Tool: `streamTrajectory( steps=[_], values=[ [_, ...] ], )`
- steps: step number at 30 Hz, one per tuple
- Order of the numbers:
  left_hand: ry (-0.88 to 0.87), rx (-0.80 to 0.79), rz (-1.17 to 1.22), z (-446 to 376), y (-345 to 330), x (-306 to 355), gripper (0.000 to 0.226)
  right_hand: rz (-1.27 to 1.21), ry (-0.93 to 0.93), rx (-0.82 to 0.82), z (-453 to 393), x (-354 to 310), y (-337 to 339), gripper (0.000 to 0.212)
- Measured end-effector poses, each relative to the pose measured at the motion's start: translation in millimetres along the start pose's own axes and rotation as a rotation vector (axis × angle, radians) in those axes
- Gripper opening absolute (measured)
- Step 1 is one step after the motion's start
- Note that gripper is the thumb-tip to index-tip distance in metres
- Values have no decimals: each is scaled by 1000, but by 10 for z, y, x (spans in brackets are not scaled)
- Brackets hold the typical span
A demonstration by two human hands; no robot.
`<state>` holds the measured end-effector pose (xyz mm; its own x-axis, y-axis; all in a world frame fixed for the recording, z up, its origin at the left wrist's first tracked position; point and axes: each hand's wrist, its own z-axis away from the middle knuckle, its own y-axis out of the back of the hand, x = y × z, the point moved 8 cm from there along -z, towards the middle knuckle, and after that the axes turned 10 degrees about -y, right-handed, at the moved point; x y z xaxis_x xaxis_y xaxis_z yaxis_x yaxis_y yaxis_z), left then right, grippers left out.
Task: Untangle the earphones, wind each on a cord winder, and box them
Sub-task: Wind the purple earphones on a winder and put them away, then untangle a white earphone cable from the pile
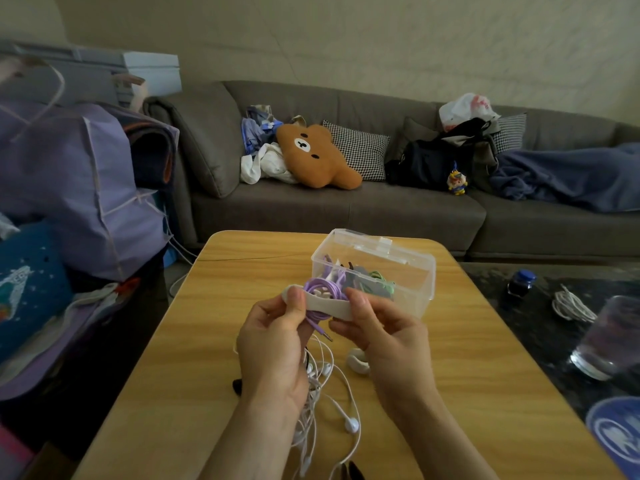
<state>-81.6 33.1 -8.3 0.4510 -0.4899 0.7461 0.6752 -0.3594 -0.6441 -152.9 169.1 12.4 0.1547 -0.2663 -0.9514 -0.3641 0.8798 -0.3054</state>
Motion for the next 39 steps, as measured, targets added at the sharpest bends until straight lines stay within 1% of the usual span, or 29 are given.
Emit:
streamTrajectory(
  steps=[2, 3, 5, 6, 7, 8, 10, 11, 12, 15, 19, 22, 25, 27, 29, 31, 34, 35, 37, 39],
  values=[
    [-4, -28, 11, 8, -30, 14, 6, -279, -159, -57, -20, 117, -21, 19],
    [-1, -39, 17, 17, -48, 14, 6, -373, -211, -79, -29, 151, -25, 19],
    [-14, -34, 8, 41, -58, 18, 8, -473, -237, -117, -31, 174, -35, 20],
    [-22, -23, 6, 54, -57, 12, 9, -472, -206, -120, -21, 154, -40, 20],
    [-18, -12, 14, 70, -59, -3, 10, -411, -134, -105, -5, 104, -32, 20],
    [-1, -3, 32, 87, -63, -19, 12, -282, -24, -76, 17, 22, -21, 22],
    [46, 5, 57, 106, -68, -52, 19, 88, 233, -11, 93, -187, -35, 32],
    [60, 4, 58, 105, -65, -55, 20, 235, 324, 5, 120, -262, -63, 37],
    [69, -3, 56, 106, -66, -54, 21, 320, 366, 12, 126, -305, -67, 38],
    [86, -55, -10, 109, -101, -59, 20, 353, 325, 28, 107, -336, -17, 33],
    [-2, -165, -232, 50, -130, 16, 18, 371, 280, 113, 57, -406, 63, 23],
    [-118, -194, -424, 26, -111, 137, 17, 551, 318, 258, -140, -585, 248, 13],
    [-143, -245, -463, 65, -140, 204, 9, 823, 401, 448, -445, -848, 418, 13],
    [-129, -287, -471, 87, -168, 219, 13, 1060, 378, 531, -711, -949, 483, 15],
    [-130, -324, -515, 80, -182, 231, 15, 1245, 276, 552, -966, -942, 542, 16],
    [-128, -358, -566, 62, -185, 231, 15, 1372, 167, 528, -1137, -842, 584, 18],
    [-151, -403, -644, 45, -189, 233, 16, 1596, -18, 439, -1296, -613, 605, 18],
    [-176, -417, -679, 43, -194, 245, 17, 1660, -69, 403, -1327, -554, 600, 25],
    [-221, -443, -739, 51, -195, 267, 17, 1703, -161, 339, -1349, -482, 589, 46],
    [-258, -466, -780, 82, -201, 293, 16, 1690, -190, 296, -1301, -492, 538, 53]
  ],
)
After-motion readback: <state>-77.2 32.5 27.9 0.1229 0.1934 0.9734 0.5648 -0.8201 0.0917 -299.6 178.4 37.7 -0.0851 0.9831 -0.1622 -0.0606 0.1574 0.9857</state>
